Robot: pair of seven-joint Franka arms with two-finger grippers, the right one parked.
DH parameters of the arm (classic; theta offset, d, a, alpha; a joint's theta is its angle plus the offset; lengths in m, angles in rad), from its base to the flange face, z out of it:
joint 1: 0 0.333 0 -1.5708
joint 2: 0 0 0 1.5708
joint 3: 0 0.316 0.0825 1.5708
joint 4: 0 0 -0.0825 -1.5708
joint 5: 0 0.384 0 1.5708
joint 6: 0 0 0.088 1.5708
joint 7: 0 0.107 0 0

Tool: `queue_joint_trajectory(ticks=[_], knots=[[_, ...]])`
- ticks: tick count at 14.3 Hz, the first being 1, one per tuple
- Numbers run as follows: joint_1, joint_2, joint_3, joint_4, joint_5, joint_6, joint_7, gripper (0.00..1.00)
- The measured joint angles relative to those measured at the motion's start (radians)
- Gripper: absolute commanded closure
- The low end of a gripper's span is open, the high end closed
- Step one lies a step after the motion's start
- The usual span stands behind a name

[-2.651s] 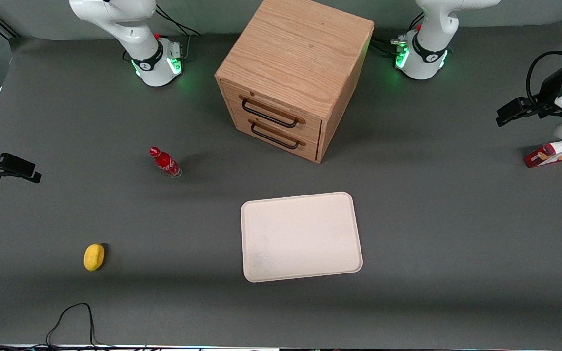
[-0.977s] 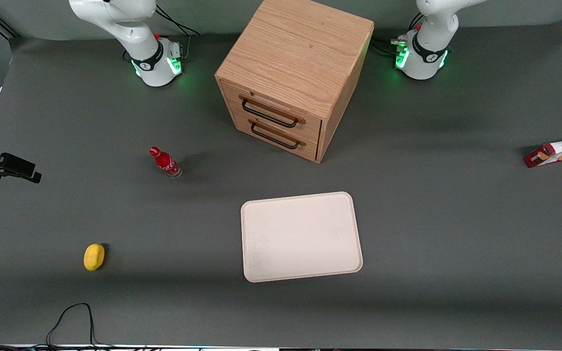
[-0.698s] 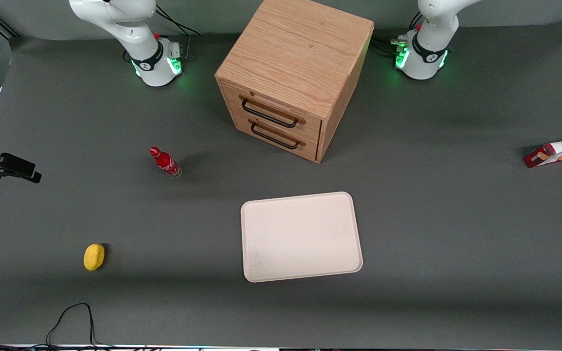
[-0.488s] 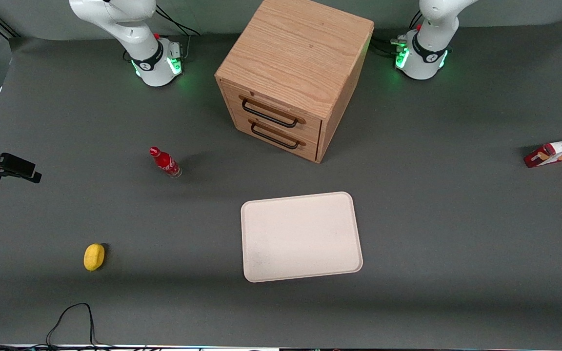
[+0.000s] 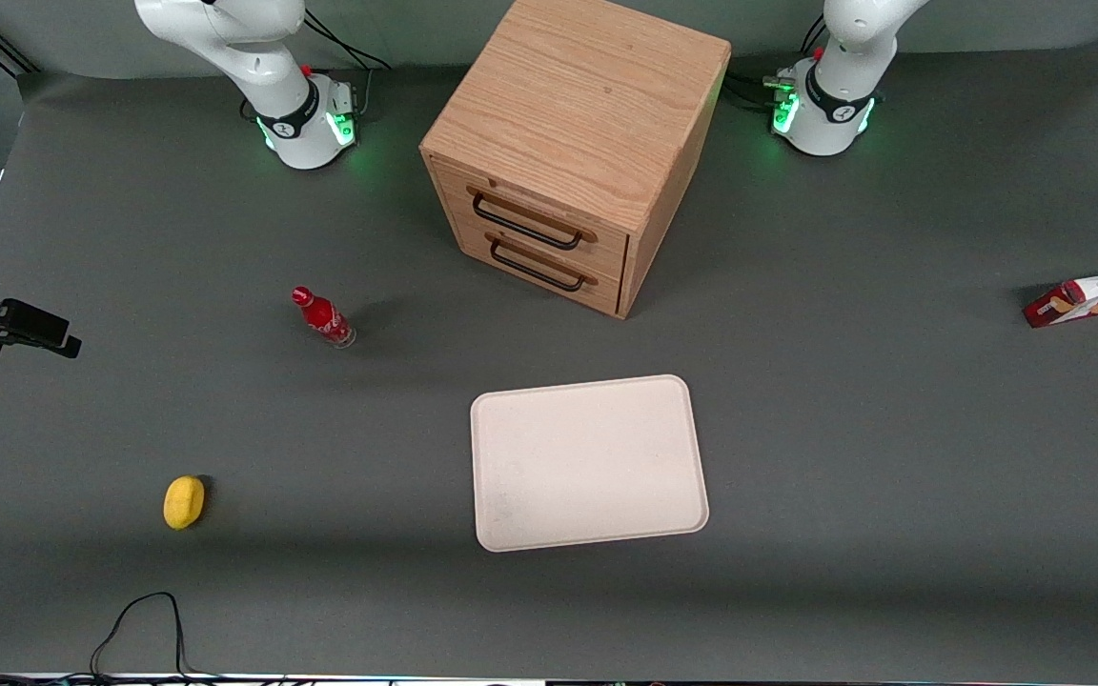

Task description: Place red cookie box on tray

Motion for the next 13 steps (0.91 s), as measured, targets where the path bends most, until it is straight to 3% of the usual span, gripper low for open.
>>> queue_joint_trajectory(ticks=[6, 13], knots=[[0.016, 0.027, -0.001, -0.131, 0.004, 0.165, 0.181, 0.01], [0.054, 0.025, -0.005, -0.441, 0.005, 0.533, 0.31, 0.01]])
